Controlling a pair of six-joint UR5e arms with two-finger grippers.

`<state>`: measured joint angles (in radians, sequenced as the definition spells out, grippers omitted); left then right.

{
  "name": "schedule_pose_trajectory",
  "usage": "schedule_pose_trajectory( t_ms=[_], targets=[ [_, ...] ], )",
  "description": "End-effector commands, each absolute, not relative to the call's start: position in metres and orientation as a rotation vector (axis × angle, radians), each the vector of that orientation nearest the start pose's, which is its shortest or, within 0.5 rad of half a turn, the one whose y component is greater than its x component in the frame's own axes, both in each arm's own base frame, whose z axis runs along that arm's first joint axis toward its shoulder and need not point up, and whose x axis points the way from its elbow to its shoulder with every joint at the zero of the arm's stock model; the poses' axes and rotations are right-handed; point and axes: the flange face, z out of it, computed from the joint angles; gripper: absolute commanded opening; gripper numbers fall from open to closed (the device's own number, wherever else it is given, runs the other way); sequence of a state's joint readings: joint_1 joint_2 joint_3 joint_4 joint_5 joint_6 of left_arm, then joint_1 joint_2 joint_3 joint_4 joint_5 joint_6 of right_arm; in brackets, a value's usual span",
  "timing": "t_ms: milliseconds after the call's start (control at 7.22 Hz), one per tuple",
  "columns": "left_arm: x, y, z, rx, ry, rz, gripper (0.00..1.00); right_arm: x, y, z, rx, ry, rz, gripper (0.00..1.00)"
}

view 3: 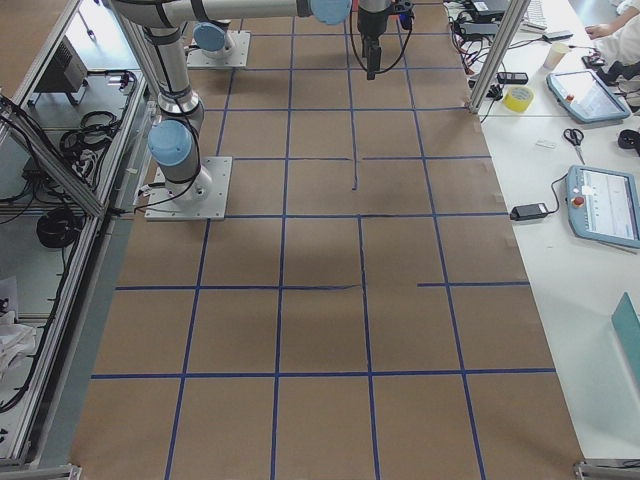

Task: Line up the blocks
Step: 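Carry the orange cube with the left gripper toward the purple and pink cubes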

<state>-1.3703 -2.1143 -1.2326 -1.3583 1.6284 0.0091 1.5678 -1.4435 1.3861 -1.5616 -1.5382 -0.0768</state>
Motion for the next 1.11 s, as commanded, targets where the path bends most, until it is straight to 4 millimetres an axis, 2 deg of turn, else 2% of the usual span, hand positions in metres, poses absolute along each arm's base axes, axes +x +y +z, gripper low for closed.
schedule_pose_trajectory(
  t_ms=[0, 138, 277, 415, 554, 692, 969],
  targets=[
    [0.164, -0.694, 0.334, -0.208, 3.091, 0.059, 0.00, 0.135, -0.550, 0.512, -0.113, 3.107, -0.076, 1.00],
    [0.197, -0.690, 0.321, 0.060, 3.099, 0.084, 0.00, 0.135, -0.550, 0.512, -0.113, 3.108, -0.076, 1.00],
    [0.226, -0.692, 0.306, 0.198, 3.053, -0.003, 0.00, 0.135, -0.550, 0.512, -0.113, 3.108, -0.076, 1.00],
    [0.269, -0.681, 0.294, 0.165, 3.025, -0.041, 0.00, 0.135, -0.550, 0.512, -0.113, 3.107, -0.076, 1.00],
    [0.304, -0.677, 0.279, 0.192, 2.989, -0.093, 0.00, 0.135, -0.550, 0.512, -0.113, 3.107, -0.076, 1.00],
    [0.310, -0.680, 0.265, 0.186, 2.994, -0.078, 0.00, 0.136, -0.551, 0.511, -0.116, 3.107, -0.074, 1.00],
    [0.310, -0.678, 0.256, 0.101, 3.017, -0.057, 0.00, 0.136, -0.551, 0.511, -0.113, 3.107, -0.073, 1.00]
  ],
)
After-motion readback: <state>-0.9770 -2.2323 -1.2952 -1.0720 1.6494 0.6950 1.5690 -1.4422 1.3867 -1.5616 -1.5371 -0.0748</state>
